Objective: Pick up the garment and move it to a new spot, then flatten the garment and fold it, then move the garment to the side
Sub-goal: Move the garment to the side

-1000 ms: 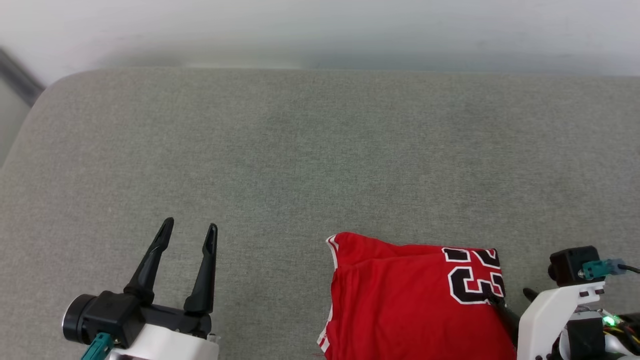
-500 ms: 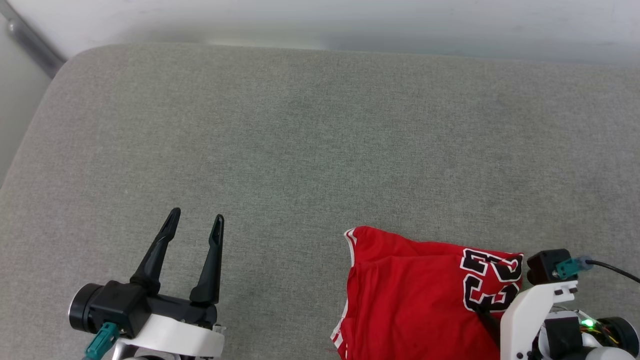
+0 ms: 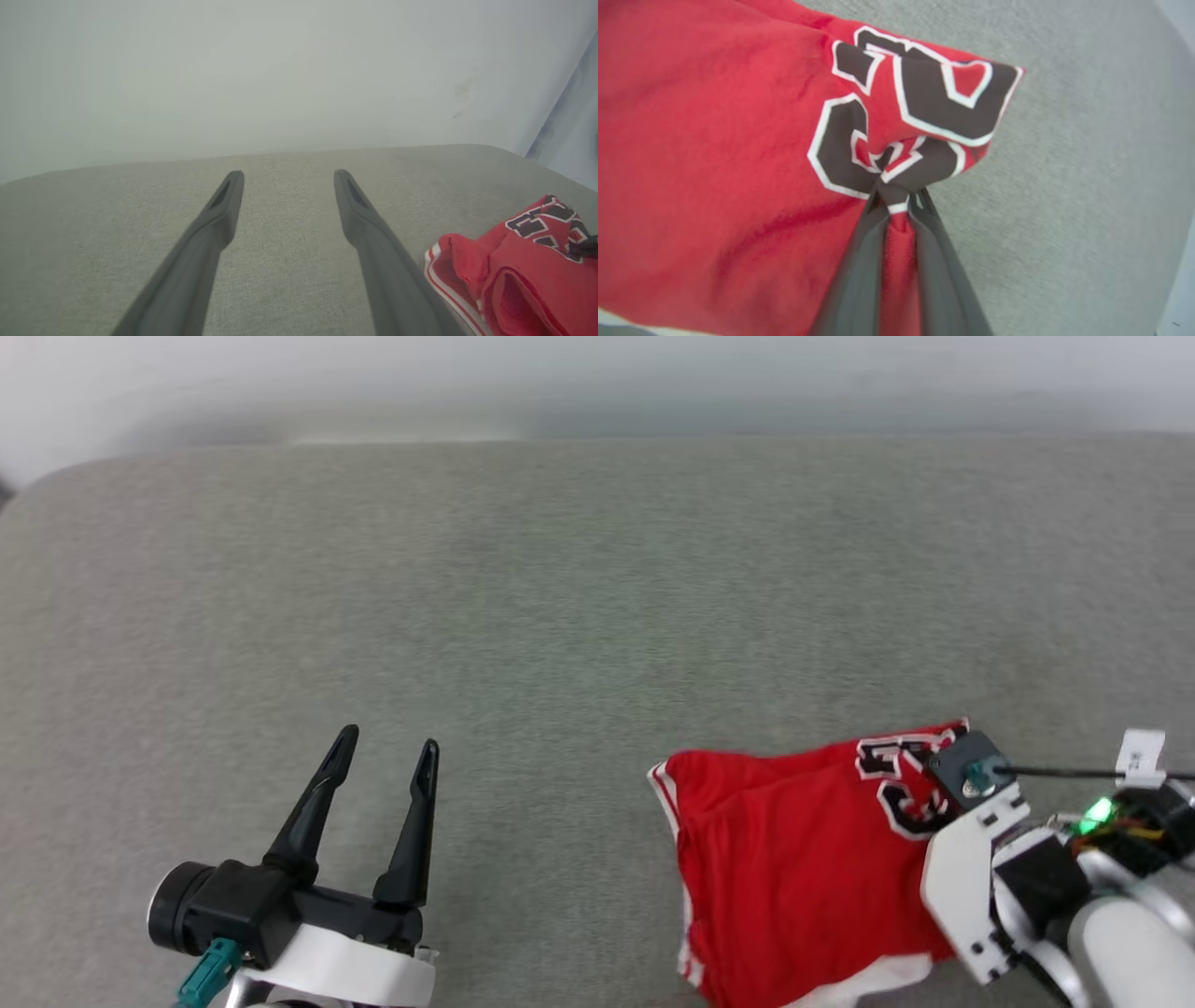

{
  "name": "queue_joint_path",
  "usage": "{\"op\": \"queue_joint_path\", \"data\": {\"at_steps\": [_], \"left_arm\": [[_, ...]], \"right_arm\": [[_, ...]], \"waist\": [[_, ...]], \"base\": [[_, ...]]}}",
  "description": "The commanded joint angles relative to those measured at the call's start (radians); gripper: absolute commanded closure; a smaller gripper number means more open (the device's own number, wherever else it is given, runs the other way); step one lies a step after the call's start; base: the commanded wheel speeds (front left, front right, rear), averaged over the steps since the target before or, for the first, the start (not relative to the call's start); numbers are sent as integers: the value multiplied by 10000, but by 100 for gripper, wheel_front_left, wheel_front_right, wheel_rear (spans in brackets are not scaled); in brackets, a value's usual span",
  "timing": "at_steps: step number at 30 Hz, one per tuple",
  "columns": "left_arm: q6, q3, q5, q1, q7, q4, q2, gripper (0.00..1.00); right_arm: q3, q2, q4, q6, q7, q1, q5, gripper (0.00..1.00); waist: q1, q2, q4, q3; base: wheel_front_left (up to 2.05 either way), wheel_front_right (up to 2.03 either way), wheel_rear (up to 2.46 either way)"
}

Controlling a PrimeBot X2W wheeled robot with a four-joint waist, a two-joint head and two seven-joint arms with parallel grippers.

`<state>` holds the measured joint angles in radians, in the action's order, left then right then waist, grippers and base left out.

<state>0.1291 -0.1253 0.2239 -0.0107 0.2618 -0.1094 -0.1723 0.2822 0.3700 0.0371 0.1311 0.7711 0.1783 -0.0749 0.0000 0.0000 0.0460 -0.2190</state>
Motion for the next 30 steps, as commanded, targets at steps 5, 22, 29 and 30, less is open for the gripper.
{"op": "queue_joint_path", "data": {"at_steps": [5,22,29,30], "left_arm": [[11,-323,-83,438,33,-146,-117,0],[11,-1269,-201,2114,33,-845,-1222,0],[11,-1354,-174,2467,33,-1261,-1504,0],[11,-1366,-179,2460,33,-1295,-1525,0]], "right_arm": [[871,1590,302,-8,292,1350,204,100],[-979,3545,-3024,-11,-1629,4161,929,100],[-2288,3800,-4790,-11,-2832,4564,1626,100],[-2477,3754,-4990,-11,-2977,4603,1723,100]], "waist": [[0,0,-1510,-635],[0,0,-2940,-3323],[0,0,-2692,-3942],[0,0,-2658,-3996]], "base": [[0,0,0],[0,0,0],[0,0,0],[0,0,0]]}}
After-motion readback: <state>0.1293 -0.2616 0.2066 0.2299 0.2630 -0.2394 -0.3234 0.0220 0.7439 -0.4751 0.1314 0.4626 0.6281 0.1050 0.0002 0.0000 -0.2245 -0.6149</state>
